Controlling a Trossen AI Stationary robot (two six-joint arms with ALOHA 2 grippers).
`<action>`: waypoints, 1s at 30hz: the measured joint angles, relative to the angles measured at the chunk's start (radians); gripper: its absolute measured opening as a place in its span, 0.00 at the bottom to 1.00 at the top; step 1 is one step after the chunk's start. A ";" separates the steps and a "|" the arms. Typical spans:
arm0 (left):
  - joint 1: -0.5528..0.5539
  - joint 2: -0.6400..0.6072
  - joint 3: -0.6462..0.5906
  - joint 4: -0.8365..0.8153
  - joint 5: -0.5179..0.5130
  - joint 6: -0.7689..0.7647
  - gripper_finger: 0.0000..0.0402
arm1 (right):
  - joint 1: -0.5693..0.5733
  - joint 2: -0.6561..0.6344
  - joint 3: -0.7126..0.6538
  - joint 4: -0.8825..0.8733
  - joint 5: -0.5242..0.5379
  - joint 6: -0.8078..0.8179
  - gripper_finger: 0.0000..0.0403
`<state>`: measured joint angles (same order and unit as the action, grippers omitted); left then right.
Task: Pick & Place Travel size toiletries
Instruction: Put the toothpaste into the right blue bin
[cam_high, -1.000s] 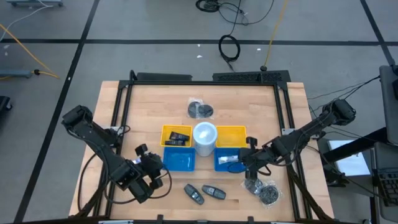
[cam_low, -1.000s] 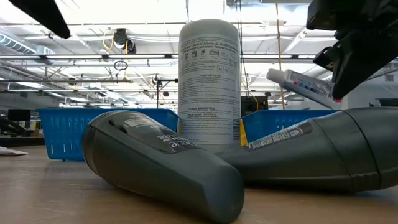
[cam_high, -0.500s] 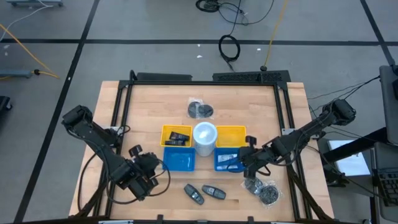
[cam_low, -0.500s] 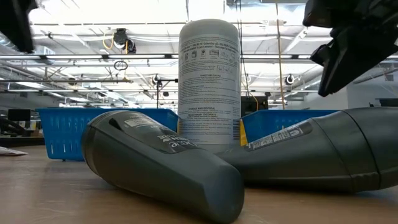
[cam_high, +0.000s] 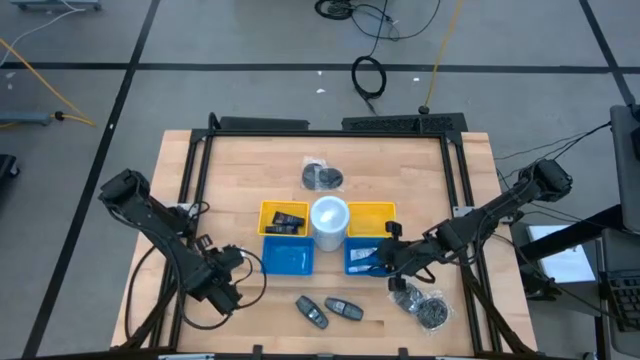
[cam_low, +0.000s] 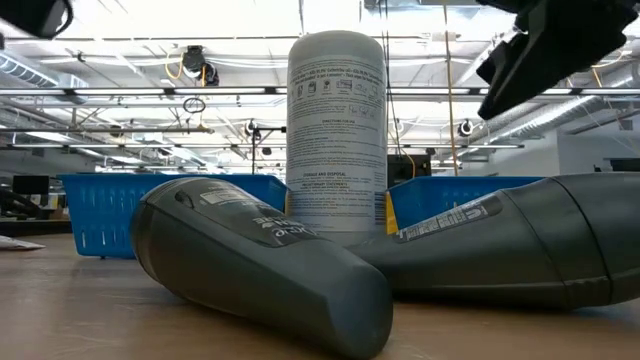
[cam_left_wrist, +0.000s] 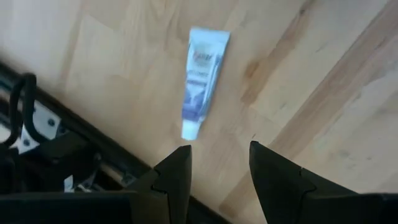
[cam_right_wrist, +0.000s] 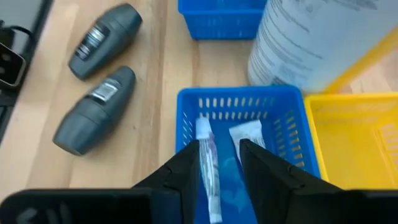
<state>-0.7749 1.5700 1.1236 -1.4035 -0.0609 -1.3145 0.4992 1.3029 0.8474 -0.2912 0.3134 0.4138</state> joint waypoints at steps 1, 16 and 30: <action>0.000 0.000 -0.012 0.012 0.009 0.004 0.39 | 0.000 0.000 0.000 0.009 0.000 -0.008 0.28; 0.000 -0.232 -0.289 0.255 0.057 -0.016 0.39 | 0.047 0.000 0.000 0.040 -0.003 -0.015 0.28; 0.037 -0.308 -0.482 0.433 0.095 0.109 0.39 | 0.053 0.000 0.000 0.040 -0.002 -0.011 0.28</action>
<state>-0.7376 1.2617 0.6419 -0.9705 0.0336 -1.2051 0.5526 1.3029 0.8474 -0.2512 0.3115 0.4026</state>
